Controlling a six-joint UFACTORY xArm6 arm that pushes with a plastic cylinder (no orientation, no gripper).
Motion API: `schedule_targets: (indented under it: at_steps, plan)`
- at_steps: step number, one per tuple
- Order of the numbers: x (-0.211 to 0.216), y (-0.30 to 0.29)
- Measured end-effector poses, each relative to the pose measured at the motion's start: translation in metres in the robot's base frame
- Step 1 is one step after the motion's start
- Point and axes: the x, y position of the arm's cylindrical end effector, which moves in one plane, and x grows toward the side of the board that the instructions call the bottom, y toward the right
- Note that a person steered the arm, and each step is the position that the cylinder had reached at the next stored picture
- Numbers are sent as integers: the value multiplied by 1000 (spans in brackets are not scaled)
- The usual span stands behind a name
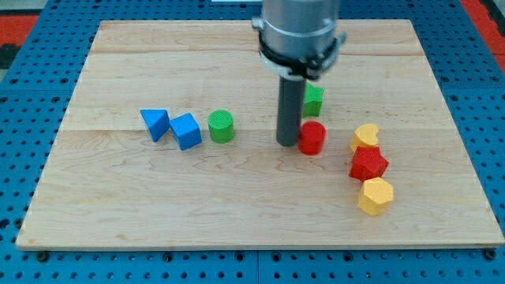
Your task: Separate the red circle and green star away from each other
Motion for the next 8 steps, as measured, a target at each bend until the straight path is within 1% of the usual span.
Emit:
schedule_targets:
  at_steps: [1, 2, 3, 4, 5, 6, 7, 8]
  plan:
    - [0, 20]
    - [-28, 12]
    - [-45, 16]
    - [-27, 39]
    - [-6, 47]
    - [-31, 45]
    - [-74, 49]
    - [-135, -27]
